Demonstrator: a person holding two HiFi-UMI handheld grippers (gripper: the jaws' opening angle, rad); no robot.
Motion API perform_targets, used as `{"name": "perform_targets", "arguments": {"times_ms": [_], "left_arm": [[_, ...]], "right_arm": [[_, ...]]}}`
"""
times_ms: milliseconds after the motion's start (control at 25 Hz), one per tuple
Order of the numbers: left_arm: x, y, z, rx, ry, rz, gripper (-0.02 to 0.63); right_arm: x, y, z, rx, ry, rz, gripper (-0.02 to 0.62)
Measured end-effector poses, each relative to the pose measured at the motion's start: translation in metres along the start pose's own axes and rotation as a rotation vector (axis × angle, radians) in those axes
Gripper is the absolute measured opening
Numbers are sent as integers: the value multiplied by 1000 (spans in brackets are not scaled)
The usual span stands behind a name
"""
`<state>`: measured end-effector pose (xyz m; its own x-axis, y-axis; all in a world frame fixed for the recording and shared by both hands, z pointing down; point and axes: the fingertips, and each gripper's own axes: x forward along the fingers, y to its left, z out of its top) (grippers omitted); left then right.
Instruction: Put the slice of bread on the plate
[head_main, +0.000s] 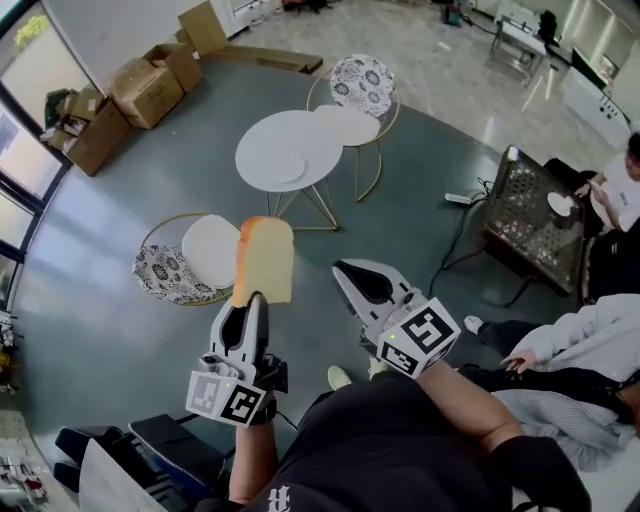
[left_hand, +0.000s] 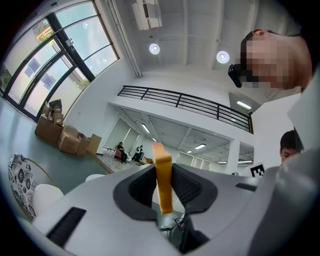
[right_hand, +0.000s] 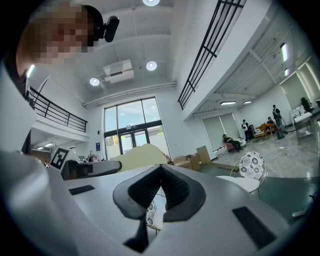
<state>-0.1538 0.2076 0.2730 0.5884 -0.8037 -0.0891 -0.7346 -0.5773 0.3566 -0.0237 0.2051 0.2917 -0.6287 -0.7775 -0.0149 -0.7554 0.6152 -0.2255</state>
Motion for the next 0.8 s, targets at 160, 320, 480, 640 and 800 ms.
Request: {"name": "perform_targets", "arguments": {"times_ms": [160, 320, 480, 640, 800], "left_arm": [[-2, 1, 0, -3, 3, -1, 91], [-1, 0, 1, -5, 4, -8, 89], [1, 0, -1, -12, 10, -12, 91], [1, 0, -1, -16, 12, -9, 91], [1, -1, 1, -13, 8, -13, 91]], "right_arm": [[0, 4, 2, -1, 1, 2, 3], [-1, 4, 6, -2, -6, -3, 3], [-5, -4, 6, 12, -1, -24, 3], [-7, -5, 8, 19, -1, -28, 3], [-5, -2, 11, 23, -7, -17, 3]]}}
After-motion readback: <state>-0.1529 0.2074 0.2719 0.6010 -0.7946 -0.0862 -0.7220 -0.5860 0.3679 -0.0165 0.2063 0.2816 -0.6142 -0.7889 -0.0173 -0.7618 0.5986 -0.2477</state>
